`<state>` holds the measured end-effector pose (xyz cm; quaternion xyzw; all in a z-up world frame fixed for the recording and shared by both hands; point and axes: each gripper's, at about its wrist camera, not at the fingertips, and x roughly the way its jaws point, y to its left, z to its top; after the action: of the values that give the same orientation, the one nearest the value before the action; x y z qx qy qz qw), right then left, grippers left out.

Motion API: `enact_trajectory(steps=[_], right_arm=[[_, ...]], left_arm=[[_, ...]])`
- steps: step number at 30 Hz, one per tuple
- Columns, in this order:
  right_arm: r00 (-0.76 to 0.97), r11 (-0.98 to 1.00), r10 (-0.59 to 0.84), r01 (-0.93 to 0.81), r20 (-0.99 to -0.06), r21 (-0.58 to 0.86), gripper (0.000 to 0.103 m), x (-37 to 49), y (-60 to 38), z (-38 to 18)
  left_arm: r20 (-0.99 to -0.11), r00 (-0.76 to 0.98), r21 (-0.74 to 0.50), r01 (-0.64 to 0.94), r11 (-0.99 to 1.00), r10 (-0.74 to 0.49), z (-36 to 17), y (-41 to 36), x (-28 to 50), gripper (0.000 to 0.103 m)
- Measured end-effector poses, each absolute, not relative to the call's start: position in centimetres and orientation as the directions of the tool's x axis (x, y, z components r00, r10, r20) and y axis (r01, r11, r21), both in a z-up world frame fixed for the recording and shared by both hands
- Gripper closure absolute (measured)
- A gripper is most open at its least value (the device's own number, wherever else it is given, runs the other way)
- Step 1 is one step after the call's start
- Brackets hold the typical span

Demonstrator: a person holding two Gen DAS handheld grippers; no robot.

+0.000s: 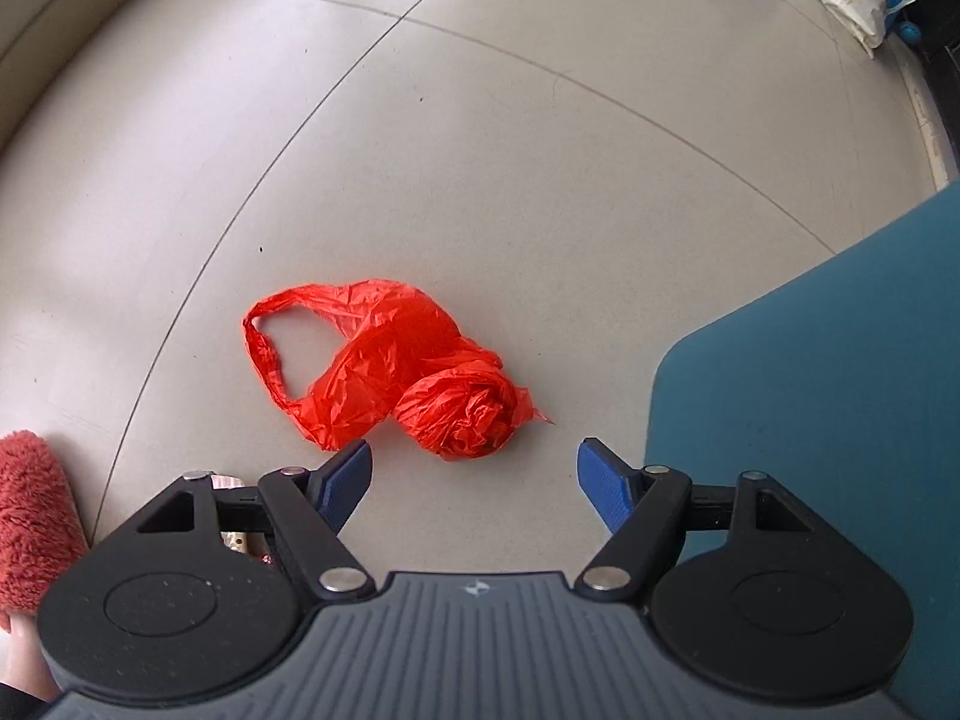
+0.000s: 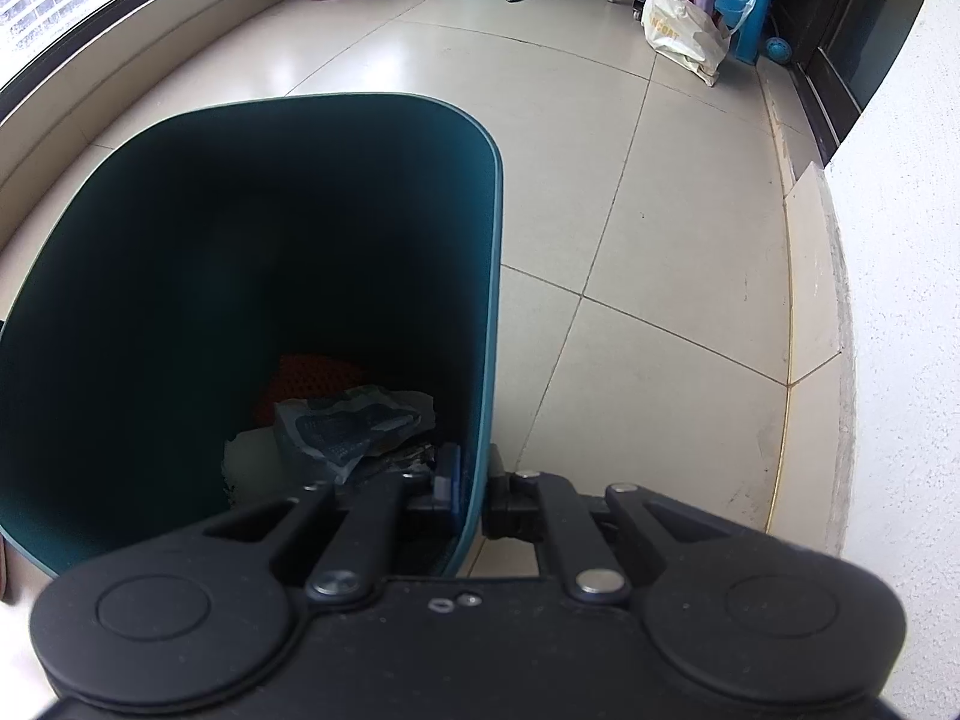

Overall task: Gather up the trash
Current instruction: 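Move the left gripper to the red plastic bag and grasp it, then lift the red plastic bag into the teal bin and open the left gripper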

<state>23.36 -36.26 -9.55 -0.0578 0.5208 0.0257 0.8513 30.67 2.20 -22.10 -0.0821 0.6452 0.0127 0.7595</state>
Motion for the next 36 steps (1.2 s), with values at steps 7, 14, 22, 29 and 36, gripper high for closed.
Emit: enact_trajectory(steps=[7, 14, 22, 29, 36], right_arm=[[0.456, 0.987, -0.035, -0.121, -0.889, -0.102, 0.096, 23.2, -35.9, -9.6], [0.453, 0.985, -0.041, -0.133, -0.891, -0.113, 0.096, 23.4, -35.4, -9.8], [0.450, 0.981, -0.058, -0.139, -0.891, -0.134, 0.094, 23.6, -34.7, -10.0], [0.452, 0.980, -0.063, -0.139, -0.890, -0.140, 0.094, 23.6, -34.6, -10.0], [0.457, 0.981, -0.060, -0.136, -0.887, -0.136, 0.094, 23.5, -34.8, -10.1]], left_arm=[[-0.989, 0.121, -0.111, -0.178, 0.978, -0.090, -27.9, 1.9, 33.0, 0.028], [-0.996, 0.085, -0.039, -0.226, 0.973, -0.020, -31.3, 1.4, 35.2, 0.028], [-0.998, 0.053, 0.011, -0.213, 0.977, 0.023, -33.3, 1.3, 35.0, 0.028], [-0.997, 0.060, 0.041, -0.225, 0.974, 0.056, -33.2, 2.4, 33.9, 0.029], [-0.991, 0.069, 0.096, -0.205, 0.974, 0.113, -32.4, 1.8, 33.1, 0.036]])
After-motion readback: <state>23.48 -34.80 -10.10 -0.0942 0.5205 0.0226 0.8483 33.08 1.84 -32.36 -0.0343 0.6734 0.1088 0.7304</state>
